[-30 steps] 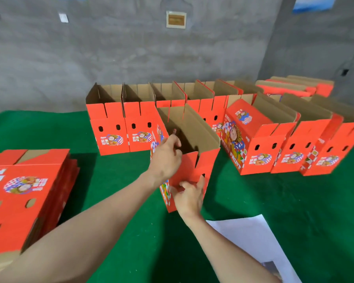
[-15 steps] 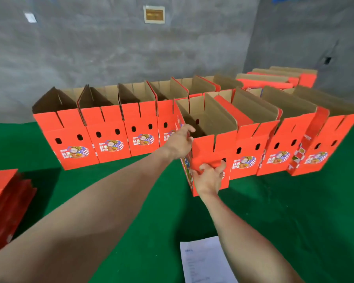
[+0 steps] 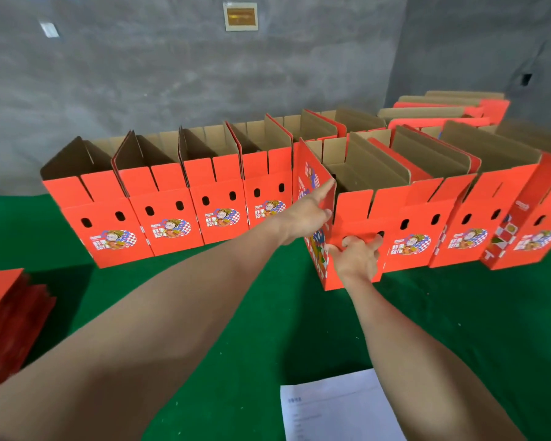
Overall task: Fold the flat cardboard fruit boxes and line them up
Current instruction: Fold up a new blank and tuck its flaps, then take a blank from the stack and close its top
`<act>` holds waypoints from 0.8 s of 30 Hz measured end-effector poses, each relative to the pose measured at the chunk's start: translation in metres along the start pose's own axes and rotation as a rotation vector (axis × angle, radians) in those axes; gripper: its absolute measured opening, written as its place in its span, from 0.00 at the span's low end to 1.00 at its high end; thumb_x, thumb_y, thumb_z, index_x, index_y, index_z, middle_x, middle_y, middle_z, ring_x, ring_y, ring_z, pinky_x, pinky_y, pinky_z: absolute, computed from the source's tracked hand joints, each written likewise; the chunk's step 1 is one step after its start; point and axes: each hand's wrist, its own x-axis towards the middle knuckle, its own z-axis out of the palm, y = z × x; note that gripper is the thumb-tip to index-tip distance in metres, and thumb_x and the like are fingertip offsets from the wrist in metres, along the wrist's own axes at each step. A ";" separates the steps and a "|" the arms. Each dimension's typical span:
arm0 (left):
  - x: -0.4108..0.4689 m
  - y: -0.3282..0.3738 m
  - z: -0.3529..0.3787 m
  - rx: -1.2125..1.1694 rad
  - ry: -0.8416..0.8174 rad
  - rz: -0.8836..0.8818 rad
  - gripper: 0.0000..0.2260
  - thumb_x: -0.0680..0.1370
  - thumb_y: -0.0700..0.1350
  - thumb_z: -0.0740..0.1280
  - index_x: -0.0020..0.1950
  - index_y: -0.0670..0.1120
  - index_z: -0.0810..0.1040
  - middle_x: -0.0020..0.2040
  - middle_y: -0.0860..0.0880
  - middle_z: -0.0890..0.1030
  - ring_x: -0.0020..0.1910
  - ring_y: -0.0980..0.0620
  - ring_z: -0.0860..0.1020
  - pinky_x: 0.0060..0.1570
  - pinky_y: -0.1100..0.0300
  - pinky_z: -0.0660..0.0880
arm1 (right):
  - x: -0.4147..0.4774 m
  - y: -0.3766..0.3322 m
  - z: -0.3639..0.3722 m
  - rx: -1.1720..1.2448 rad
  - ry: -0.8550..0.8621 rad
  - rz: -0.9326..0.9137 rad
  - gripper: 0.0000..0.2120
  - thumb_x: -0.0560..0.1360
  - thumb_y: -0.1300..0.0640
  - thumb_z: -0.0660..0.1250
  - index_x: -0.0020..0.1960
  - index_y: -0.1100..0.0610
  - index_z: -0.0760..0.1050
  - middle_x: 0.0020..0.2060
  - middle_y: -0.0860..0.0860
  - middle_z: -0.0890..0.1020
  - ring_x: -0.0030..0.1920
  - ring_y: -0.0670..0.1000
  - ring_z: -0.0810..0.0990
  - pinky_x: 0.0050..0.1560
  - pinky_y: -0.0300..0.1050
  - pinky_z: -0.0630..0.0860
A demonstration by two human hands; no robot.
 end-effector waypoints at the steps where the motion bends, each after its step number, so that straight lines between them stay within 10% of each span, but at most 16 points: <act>1: -0.005 -0.003 -0.003 -0.003 0.007 0.004 0.28 0.82 0.36 0.56 0.78 0.55 0.51 0.77 0.51 0.57 0.74 0.50 0.60 0.65 0.58 0.63 | 0.000 -0.001 -0.002 0.000 -0.016 0.015 0.15 0.71 0.45 0.72 0.50 0.54 0.80 0.72 0.59 0.54 0.61 0.65 0.70 0.57 0.51 0.72; 7: -0.059 -0.049 -0.052 0.019 0.236 -0.055 0.22 0.82 0.43 0.58 0.76 0.49 0.59 0.75 0.51 0.64 0.71 0.50 0.66 0.67 0.55 0.66 | -0.019 -0.015 0.001 0.173 0.017 0.100 0.17 0.76 0.52 0.68 0.61 0.59 0.74 0.75 0.62 0.46 0.68 0.69 0.62 0.63 0.54 0.68; 11: -0.100 -0.081 -0.089 -0.012 0.373 -0.115 0.21 0.82 0.45 0.60 0.75 0.48 0.62 0.72 0.48 0.68 0.69 0.50 0.69 0.66 0.56 0.67 | -0.082 -0.060 0.011 0.514 0.250 -0.049 0.18 0.74 0.64 0.68 0.62 0.66 0.69 0.69 0.65 0.64 0.67 0.66 0.66 0.67 0.52 0.63; 17: -0.197 -0.148 -0.126 -0.005 0.465 -0.222 0.22 0.81 0.45 0.62 0.74 0.47 0.63 0.71 0.46 0.70 0.66 0.50 0.71 0.60 0.60 0.68 | -0.180 -0.130 0.028 0.571 -0.364 -0.553 0.13 0.77 0.65 0.63 0.60 0.58 0.75 0.47 0.49 0.81 0.50 0.48 0.78 0.53 0.35 0.69; 24: -0.357 -0.253 -0.235 0.370 0.810 -0.612 0.22 0.80 0.44 0.63 0.71 0.37 0.67 0.63 0.36 0.76 0.63 0.41 0.75 0.58 0.56 0.68 | -0.248 -0.156 0.057 0.303 -0.665 -0.595 0.11 0.79 0.63 0.61 0.60 0.57 0.75 0.51 0.49 0.82 0.50 0.46 0.77 0.50 0.34 0.68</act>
